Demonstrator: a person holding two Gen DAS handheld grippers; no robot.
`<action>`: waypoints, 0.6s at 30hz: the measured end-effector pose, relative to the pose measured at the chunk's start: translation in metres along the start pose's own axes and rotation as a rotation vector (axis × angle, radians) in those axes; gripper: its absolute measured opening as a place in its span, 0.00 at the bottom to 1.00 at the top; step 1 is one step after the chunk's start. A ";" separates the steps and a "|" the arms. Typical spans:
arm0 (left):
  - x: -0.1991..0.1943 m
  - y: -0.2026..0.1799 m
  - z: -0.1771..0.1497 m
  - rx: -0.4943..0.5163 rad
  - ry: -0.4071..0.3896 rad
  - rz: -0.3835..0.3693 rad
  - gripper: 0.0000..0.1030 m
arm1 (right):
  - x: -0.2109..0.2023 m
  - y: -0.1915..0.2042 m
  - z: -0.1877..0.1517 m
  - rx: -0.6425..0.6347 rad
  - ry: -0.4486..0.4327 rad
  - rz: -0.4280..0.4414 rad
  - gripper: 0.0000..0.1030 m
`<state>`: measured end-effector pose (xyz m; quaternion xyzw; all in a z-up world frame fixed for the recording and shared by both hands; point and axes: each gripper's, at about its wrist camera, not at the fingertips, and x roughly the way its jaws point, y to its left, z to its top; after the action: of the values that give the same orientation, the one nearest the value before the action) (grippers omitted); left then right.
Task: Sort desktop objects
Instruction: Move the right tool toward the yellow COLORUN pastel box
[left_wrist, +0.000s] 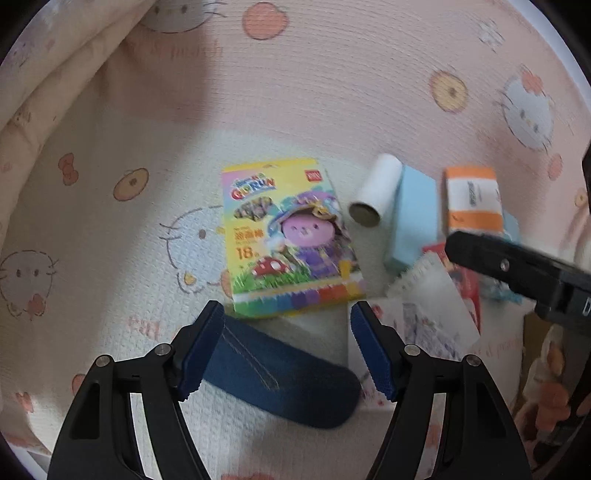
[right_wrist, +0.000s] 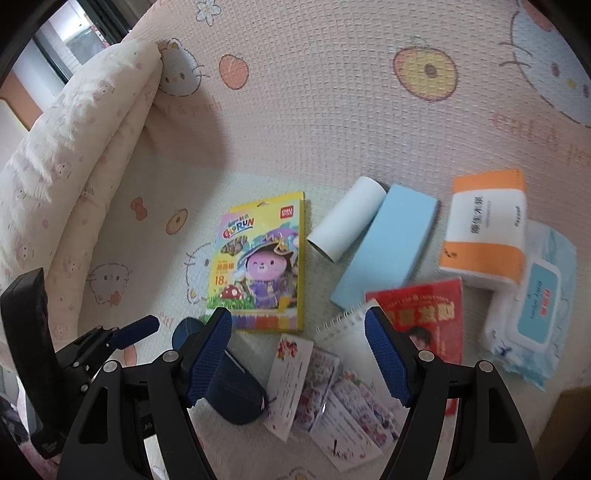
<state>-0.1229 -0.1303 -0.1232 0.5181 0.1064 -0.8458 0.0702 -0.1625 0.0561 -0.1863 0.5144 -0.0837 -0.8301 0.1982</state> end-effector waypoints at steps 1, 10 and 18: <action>0.001 0.002 0.002 -0.011 -0.007 -0.005 0.73 | 0.004 -0.001 0.001 0.010 0.000 0.010 0.71; 0.026 0.036 0.010 -0.156 -0.025 -0.102 0.72 | 0.037 -0.007 0.005 0.092 -0.026 0.133 0.71; 0.047 0.049 0.015 -0.180 -0.028 -0.097 0.72 | 0.070 -0.015 0.011 0.129 0.011 0.192 0.59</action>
<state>-0.1456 -0.1820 -0.1633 0.4919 0.2060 -0.8424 0.0768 -0.2035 0.0397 -0.2442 0.5200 -0.1849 -0.7974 0.2439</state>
